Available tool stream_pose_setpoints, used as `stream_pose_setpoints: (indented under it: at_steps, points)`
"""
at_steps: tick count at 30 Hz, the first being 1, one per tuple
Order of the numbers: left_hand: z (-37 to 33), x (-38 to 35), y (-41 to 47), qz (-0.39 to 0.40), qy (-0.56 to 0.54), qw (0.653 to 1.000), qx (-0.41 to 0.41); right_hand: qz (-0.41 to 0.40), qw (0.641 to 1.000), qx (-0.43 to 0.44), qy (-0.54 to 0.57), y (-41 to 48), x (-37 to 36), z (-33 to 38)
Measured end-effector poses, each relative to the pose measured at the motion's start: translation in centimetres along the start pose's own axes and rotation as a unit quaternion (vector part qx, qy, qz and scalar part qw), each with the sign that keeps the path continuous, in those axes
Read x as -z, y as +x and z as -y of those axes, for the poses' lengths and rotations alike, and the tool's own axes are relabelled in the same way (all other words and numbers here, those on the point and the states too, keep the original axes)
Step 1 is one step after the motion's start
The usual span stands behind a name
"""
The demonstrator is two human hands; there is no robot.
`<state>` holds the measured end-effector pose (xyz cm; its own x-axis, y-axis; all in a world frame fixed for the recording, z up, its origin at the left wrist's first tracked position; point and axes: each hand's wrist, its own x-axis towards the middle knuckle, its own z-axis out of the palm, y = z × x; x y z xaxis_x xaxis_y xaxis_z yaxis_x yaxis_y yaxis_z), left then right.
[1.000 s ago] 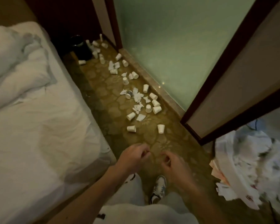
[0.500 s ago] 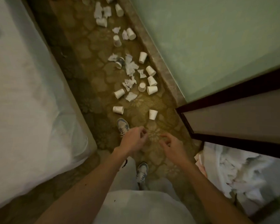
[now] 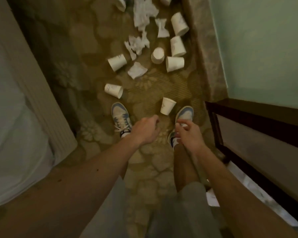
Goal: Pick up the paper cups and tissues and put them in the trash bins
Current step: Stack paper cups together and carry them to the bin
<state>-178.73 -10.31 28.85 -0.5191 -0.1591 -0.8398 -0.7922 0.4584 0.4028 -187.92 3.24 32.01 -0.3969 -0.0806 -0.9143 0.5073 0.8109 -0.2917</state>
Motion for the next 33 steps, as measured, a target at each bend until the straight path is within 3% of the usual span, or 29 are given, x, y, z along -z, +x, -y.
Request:
stream_pose_setpoints:
  at_steps: [5,10,17,22,28,33]
  points:
    - [2.8,-6.1,8.5,-0.004,-0.097,0.991,0.09,0.04,0.998,-0.035,-0.04,9.9,-0.6,-2.6]
    - [5.3,-11.2,15.8,-0.019,-0.251,0.952,0.172,0.056,0.993,-0.017,-0.1,18.4,-1.7,-4.1]
    - [7.4,-13.6,21.9,-0.047,-0.422,0.891,0.163,0.022,0.986,0.0,-0.165,26.4,-4.8,-5.5]
    - [7.9,-12.6,23.1,-0.003,-0.495,0.855,0.158,0.029,0.994,0.005,-0.102,28.1,-7.1,-5.6]
    - [9.0,-9.7,21.0,-0.045,-0.567,0.809,0.151,-0.011,0.992,0.077,-0.096,27.6,-9.7,-2.5]
    - [10.5,-5.4,19.2,-0.058,-0.603,0.787,0.116,0.026,0.985,0.12,-0.118,26.2,-12.3,2.1]
